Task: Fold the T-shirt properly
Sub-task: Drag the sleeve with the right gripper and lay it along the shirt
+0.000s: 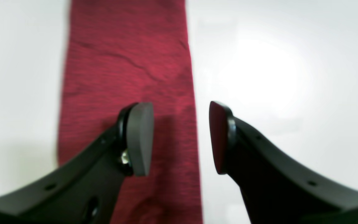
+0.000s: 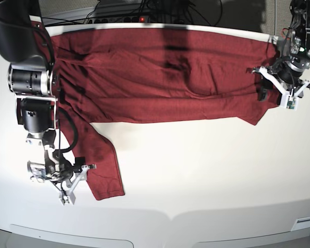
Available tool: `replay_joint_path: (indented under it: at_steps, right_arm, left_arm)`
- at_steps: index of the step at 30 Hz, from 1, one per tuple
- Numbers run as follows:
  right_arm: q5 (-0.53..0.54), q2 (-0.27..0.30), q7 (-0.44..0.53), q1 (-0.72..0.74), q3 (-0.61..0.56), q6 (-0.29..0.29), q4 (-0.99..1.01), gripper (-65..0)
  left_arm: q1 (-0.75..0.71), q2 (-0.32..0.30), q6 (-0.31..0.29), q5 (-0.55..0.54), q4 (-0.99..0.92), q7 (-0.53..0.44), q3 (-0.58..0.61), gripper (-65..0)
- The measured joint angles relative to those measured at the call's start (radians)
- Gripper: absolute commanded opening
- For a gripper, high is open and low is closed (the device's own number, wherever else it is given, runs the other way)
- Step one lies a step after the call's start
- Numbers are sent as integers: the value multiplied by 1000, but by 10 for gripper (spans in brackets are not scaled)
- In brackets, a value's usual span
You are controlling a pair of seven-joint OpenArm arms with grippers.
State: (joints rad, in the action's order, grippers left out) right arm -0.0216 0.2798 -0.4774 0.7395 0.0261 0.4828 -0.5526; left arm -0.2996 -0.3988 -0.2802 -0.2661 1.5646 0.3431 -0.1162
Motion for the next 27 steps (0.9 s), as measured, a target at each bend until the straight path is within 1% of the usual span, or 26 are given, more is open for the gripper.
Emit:
replay_joint_path:
  at_steps: [4,8,9,15,17,20,23,24,25,27]
  right_arm:
    - [-55,1,26,0,0,-16,58,-359]
    - [-55,5,36,0,0,-19,106,-359]
    - [-55,6,56,0,0,-19,117,-359]
    - [-55,6,69,10,1,-19,155,-361]
    - [-54,6,58,10,2,-19,174,-392]
    - [-47,5,75,8,2,-18,199,-467]
    - [-63,5,94,2,4,-10,200,-574]
    - [-82,3,98,2,4,-6,200,-620]
    - [-101,2,100,3,4,-7,200,-650]
    - [-140,0,117,5,4,-7,200,-650]
  left_arm:
    - [0,0,0,0,0,1,0,-311]
    - [0,0,0,0,0,1,0,-311]
    - [0,0,0,0,0,1,0,-311]
    - [0,0,0,0,0,0,0,-311]
    - [0,0,0,0,0,0,0,-311]
    - [0,0,0,0,0,0,0,-311]
    - [0,0,0,0,0,0,0,-311]
    - [0,0,0,0,0,0,0,-311]
    - [0,0,0,0,0,0,0,-311]
    - [0,0,0,0,0,0,0,-311]
